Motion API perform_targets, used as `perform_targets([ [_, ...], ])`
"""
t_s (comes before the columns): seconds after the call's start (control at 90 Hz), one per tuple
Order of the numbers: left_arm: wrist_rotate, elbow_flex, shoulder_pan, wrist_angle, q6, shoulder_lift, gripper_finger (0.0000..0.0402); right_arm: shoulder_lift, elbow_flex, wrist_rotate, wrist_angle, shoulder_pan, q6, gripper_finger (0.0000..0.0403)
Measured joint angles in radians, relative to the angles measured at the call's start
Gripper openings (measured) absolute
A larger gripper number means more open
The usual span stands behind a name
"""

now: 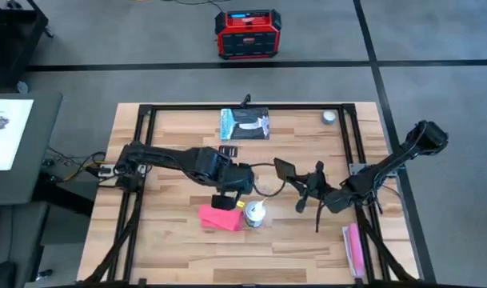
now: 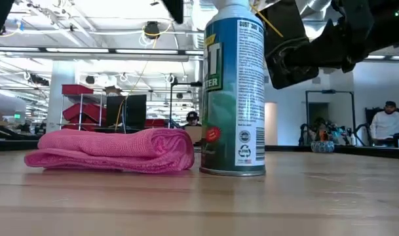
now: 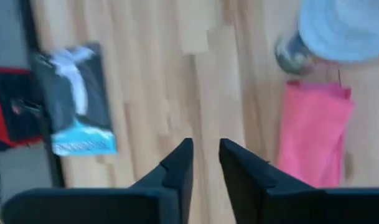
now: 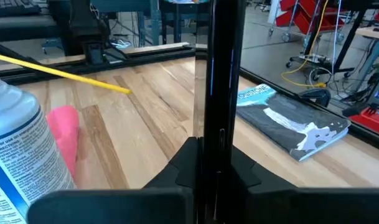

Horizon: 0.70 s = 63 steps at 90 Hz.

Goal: Apply microfiber cloth
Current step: Wipe the back of the cellphone with the pink microfiber cloth

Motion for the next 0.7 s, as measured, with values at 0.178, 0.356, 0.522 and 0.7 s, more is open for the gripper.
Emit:
perform_targets([
  [0.178,0.036,-0.151,-0.003,0.008,-0.022,-0.008,0.0113,0.0,0.0,-0.002,-0.006,0.013,0.003,0.0017],
  [0.356,0.049,-0.367,-0.027,0.213,-0.054,-0.149,0.0117,0.0,0.001,-0.003,-0.012,0.021,0.015,0.0017],
  [0.522,0.044,-0.677,-0.044,0.549,-0.119,-0.391,0.0117,0.0,0.001,-0.003,-0.014,0.021,0.019,0.0018],
  [0.7,0.046,-1.065,-0.045,0.909,-0.216,-0.595,0.0117,0.0,0.001,-0.003,-0.014,0.02,0.021,0.0018],
])
